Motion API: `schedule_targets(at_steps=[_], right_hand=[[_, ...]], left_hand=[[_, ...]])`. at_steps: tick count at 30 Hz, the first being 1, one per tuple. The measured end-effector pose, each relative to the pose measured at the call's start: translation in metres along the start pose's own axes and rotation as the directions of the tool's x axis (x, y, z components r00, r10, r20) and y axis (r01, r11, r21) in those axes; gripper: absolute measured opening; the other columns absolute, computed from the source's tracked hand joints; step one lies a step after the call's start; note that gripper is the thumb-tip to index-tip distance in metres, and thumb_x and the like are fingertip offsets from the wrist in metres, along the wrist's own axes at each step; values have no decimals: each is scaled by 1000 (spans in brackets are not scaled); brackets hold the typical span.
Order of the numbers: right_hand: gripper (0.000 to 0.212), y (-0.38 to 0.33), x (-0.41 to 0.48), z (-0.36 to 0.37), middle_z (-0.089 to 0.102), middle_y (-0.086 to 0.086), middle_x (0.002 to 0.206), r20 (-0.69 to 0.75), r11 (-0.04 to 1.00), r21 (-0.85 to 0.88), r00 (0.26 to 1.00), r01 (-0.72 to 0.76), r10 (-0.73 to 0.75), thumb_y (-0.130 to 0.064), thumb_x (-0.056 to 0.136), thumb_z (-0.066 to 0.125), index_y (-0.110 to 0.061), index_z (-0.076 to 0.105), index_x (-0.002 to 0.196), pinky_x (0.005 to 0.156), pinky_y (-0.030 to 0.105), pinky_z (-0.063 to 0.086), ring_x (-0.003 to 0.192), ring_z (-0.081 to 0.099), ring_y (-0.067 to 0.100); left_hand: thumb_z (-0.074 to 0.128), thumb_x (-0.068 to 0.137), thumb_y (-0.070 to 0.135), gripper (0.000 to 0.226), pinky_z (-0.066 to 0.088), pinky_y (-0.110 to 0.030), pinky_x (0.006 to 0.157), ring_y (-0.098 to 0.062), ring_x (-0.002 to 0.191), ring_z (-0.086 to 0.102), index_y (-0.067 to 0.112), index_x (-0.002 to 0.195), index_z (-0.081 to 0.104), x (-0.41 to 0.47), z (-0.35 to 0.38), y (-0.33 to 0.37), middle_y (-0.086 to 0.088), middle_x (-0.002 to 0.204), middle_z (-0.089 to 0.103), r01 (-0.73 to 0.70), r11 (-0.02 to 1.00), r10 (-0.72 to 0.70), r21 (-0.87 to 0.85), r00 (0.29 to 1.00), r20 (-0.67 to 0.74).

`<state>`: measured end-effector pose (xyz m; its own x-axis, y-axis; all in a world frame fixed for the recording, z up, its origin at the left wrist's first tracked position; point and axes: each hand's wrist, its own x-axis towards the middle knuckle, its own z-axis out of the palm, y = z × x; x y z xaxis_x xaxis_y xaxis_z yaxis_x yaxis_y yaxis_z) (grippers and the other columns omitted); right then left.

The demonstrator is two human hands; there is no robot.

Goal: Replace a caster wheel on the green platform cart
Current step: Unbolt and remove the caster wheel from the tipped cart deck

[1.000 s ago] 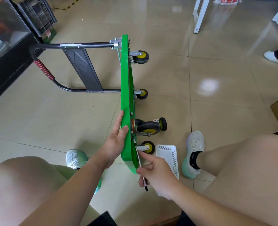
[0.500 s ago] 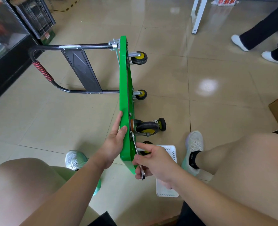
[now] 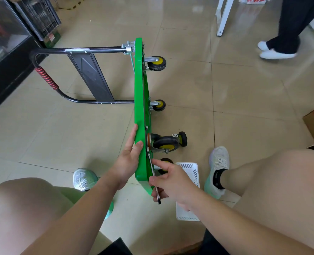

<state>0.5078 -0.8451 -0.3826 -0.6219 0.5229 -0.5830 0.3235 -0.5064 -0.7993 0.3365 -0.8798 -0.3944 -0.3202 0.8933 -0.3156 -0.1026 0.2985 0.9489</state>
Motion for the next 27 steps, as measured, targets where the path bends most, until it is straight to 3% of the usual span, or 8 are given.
schedule_targets(at_steps=[2, 6, 11, 13, 16, 19, 23, 27], right_hand=[[60, 7, 3, 0, 78, 7, 83, -14, 999, -35, 1000, 17, -18, -1, 94, 66, -39, 52, 138, 73, 43, 61, 59, 67, 21], [62, 23, 14, 0, 76, -1, 72, -67, 986, -146, 994, 80, -91, 0, 94, 64, -34, 50, 143, 63, 28, 56, 59, 66, 16], [58, 42, 32, -6, 78, 4, 91, -118, 974, -181, 980, 138, -161, 2, 96, 56, -42, 56, 134, 72, 26, 54, 69, 64, 11], [61, 43, 36, -9, 77, -7, 101, -147, 951, -261, 968, 163, -206, 2, 98, 52, -49, 57, 130, 74, 12, 48, 85, 68, 2], [67, 42, 38, -11, 74, -18, 109, -173, 925, -331, 952, 185, -252, 1, 99, 52, -62, 58, 121, 84, 7, 47, 106, 67, 2], [71, 44, 33, -12, 72, -27, 95, -165, 933, -312, 956, 181, -241, 2, 97, 55, -64, 55, 121, 85, 13, 49, 91, 66, -4], [60, 43, 12, -8, 76, -11, 79, -107, 971, -213, 985, 111, -136, -2, 96, 59, -39, 53, 143, 68, 24, 54, 64, 64, 8], [59, 32, -11, -5, 74, 3, 71, -81, 990, -135, 995, 47, -59, -4, 96, 62, -27, 47, 149, 60, 28, 54, 57, 64, 20]], left_hand=[[35, 113, 31, 51, 49, -48, 110, -13, 127, 61, 69, 146, 23, 0, 0, 0, 16, 148, 53, 1, 1000, -1, -4, 1000, -1], [34, 113, 30, 51, 49, -50, 110, -13, 128, 61, 68, 147, 23, 1, 0, -1, 14, 149, 52, 2, 1000, -2, -6, 1000, -5], [34, 114, 29, 54, 50, -49, 110, -14, 130, 59, 61, 155, 20, 1, -1, -1, 14, 152, 50, 0, 1000, 1, -17, 1000, 4], [34, 114, 29, 54, 50, -49, 110, -16, 131, 59, 61, 154, 20, 1, -1, -2, 11, 153, 49, 1, 1000, -1, -26, 1000, 6], [34, 114, 29, 54, 50, -49, 110, -18, 132, 58, 62, 154, 19, 1, 0, -2, 9, 156, 45, 1, 1000, -1, -23, 1000, 7], [34, 113, 30, 54, 50, -49, 109, -18, 131, 58, 64, 152, 19, 1, 1, -1, 11, 155, 46, 3, 1000, -2, -28, 1000, 8], [34, 113, 30, 53, 49, -50, 110, -16, 129, 59, 67, 149, 20, 0, 1, 0, 15, 151, 48, 0, 1000, 0, -17, 1000, 2], [35, 113, 31, 52, 48, -52, 110, -18, 130, 60, 72, 143, 23, 0, 1, 0, 12, 152, 49, -5, 1000, 5, -17, 1000, -6]])
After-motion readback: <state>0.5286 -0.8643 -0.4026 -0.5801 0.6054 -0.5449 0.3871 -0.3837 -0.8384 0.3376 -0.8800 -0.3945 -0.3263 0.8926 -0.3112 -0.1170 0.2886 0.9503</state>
